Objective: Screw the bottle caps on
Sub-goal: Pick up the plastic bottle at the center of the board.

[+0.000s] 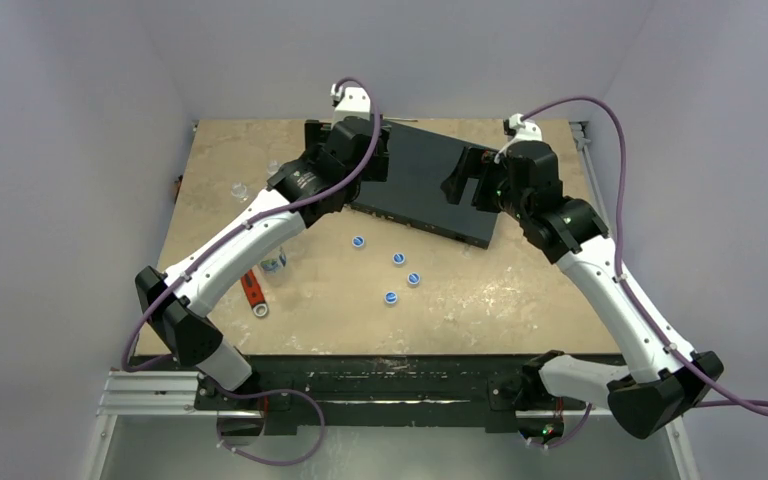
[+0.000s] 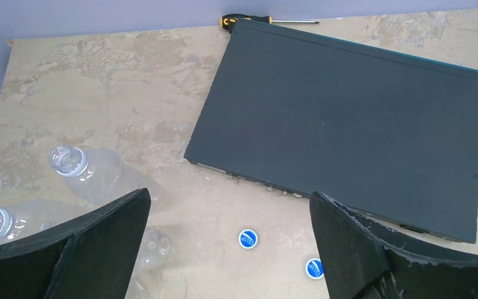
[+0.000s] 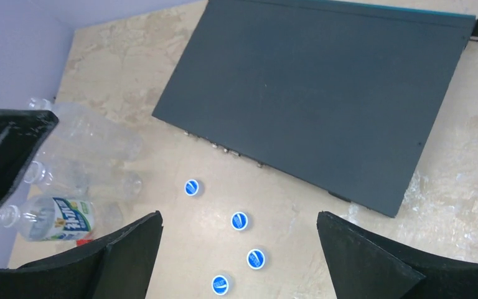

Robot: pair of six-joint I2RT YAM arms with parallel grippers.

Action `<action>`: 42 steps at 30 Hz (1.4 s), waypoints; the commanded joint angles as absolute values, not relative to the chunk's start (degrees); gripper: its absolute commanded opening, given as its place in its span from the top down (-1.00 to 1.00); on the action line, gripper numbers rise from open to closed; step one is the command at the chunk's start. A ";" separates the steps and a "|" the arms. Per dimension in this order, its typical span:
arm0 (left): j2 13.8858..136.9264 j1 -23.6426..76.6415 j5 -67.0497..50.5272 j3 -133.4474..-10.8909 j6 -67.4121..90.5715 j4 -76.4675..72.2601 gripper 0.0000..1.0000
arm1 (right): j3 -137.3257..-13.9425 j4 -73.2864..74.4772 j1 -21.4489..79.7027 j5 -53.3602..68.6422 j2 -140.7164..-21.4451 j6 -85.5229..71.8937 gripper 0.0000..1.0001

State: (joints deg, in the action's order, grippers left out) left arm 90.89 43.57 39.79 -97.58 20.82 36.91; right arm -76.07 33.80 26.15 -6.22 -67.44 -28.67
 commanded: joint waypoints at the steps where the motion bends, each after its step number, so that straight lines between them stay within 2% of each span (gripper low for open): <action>1: 89.12 43.60 40.80 -98.36 20.02 35.86 -1.00 | -74.12 33.04 26.26 -6.39 -66.01 -26.63 -0.97; 12: 85.46 43.64 39.56 -97.62 17.62 39.07 -1.00 | -73.78 30.54 27.74 -5.50 -68.91 -25.83 -0.97; 16: 81.10 43.66 41.24 -96.02 18.14 39.95 -1.00 | -76.15 30.00 35.04 -10.47 -72.87 -25.74 -0.97; 21: 75.12 43.60 45.75 -95.95 18.63 41.91 -1.00 | -79.76 25.85 43.23 -10.56 -80.43 -26.32 -0.97; 31: 66.12 43.60 49.75 -96.54 19.07 44.96 -1.00 | -98.10 21.88 57.21 -16.59 -100.97 -22.98 -0.92; 42: 62.47 43.65 51.10 -96.32 18.48 43.79 -1.00 | -117.98 23.79 59.32 -21.86 -118.08 -20.36 -0.85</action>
